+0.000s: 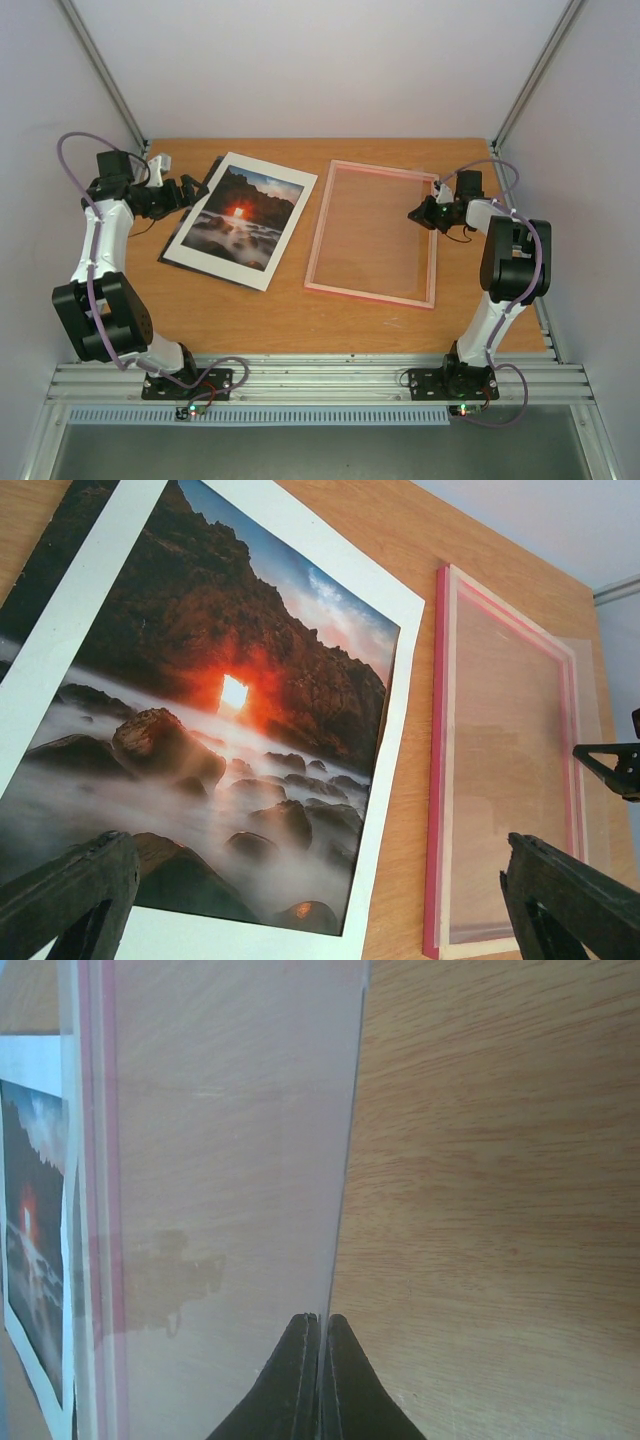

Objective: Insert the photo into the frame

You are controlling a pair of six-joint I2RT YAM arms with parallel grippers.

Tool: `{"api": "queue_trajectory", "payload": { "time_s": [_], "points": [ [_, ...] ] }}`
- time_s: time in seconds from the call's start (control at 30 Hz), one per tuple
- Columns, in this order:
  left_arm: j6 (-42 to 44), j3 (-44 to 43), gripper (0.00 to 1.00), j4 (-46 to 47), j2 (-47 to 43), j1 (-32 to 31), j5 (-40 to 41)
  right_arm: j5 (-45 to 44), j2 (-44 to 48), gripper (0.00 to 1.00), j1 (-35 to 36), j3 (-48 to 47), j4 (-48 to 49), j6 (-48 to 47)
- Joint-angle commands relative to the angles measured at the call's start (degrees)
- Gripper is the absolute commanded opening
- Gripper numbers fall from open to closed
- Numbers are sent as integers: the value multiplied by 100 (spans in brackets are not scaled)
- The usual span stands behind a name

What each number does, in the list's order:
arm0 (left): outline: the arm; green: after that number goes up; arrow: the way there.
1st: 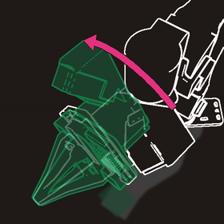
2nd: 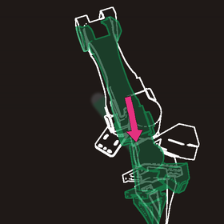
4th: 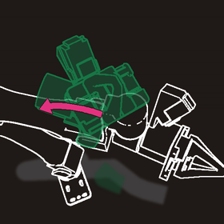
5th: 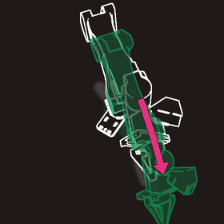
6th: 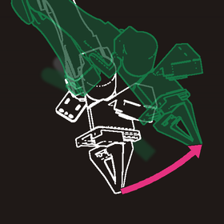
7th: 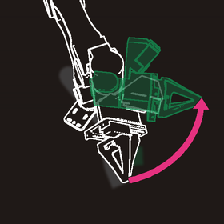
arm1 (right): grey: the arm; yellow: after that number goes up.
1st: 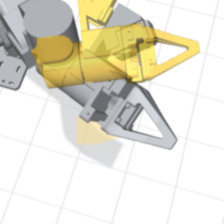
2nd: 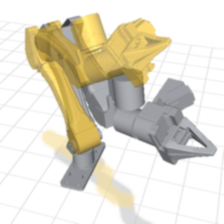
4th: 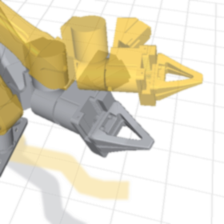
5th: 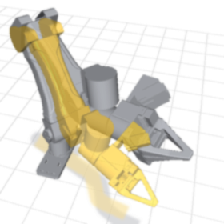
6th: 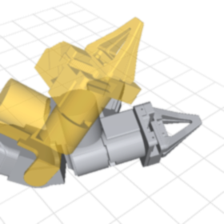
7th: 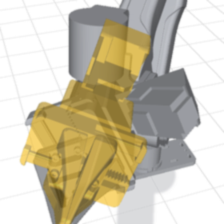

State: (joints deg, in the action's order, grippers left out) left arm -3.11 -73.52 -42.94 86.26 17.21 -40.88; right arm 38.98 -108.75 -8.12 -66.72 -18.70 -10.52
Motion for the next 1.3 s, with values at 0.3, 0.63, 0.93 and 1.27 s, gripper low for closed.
{"api": "queue_trajectory", "payload": {
  "time_s": [0.3,0.63,0.93,1.27],
  "points": [
    [-5,-237,99,235,97,-16,-60,-106,267,1,-84,52,-182,-255],
    [-5,-261,99,240,137,-16,-78,-118,281,1,-143,70,-253,-319],
    [-1,-276,99,249,163,-16,-78,-119,312,1,-190,71,-313,-354],
    [-1,-287,99,244,179,-16,-80,-119,375,1,-216,141,-326,-387]
  ]
}}
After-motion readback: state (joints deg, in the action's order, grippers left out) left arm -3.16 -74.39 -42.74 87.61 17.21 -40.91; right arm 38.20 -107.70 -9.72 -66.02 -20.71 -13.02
